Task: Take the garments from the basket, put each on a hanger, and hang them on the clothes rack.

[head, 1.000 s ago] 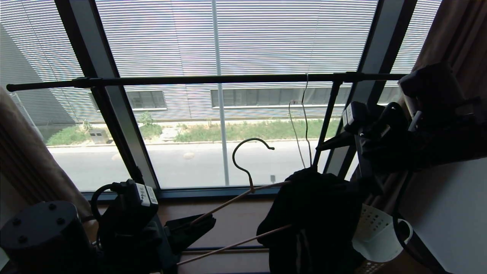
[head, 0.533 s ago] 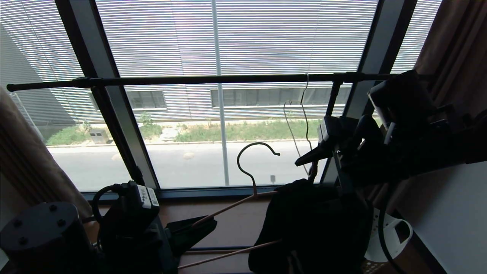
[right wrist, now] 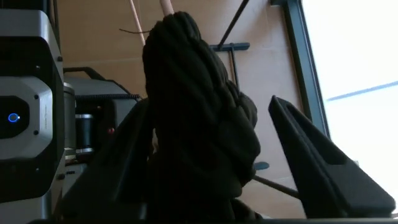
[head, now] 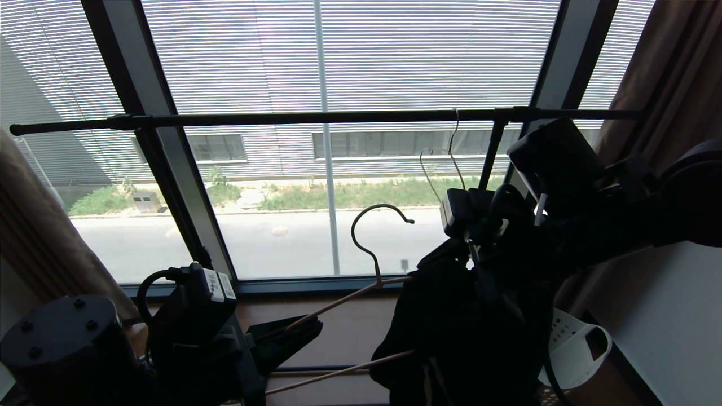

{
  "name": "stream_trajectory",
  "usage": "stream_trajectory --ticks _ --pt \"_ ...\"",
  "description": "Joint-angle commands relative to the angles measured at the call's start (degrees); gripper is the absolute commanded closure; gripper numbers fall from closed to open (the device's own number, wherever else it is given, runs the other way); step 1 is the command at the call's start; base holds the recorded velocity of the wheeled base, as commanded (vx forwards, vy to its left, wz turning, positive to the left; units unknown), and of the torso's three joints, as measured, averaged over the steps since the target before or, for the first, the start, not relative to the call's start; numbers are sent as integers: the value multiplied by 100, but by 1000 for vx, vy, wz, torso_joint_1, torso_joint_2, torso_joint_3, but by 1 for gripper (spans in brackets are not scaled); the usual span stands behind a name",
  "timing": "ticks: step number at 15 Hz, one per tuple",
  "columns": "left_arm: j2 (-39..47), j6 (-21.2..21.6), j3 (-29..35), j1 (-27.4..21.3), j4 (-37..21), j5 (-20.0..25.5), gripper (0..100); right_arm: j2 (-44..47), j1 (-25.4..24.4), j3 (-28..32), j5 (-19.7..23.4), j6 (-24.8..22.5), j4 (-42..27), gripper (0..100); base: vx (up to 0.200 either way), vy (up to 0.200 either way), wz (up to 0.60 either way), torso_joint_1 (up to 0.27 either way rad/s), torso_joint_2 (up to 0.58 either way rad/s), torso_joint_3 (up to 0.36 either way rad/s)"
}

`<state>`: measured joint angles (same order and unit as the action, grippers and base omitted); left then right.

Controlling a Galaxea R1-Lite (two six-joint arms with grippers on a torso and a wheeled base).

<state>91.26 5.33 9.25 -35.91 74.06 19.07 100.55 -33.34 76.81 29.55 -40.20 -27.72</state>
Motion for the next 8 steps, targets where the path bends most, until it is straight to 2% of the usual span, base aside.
stream_trajectory --ticks 1,8 --pt "6 -14 -29 -3 3 -8 100 -18 -15 9 -2 57 4 100 0 0 0 0 0 0" --pt "358 -76 24 41 3 -8 100 -53 -164 0 95 127 12 100 0 0 0 0 0 0"
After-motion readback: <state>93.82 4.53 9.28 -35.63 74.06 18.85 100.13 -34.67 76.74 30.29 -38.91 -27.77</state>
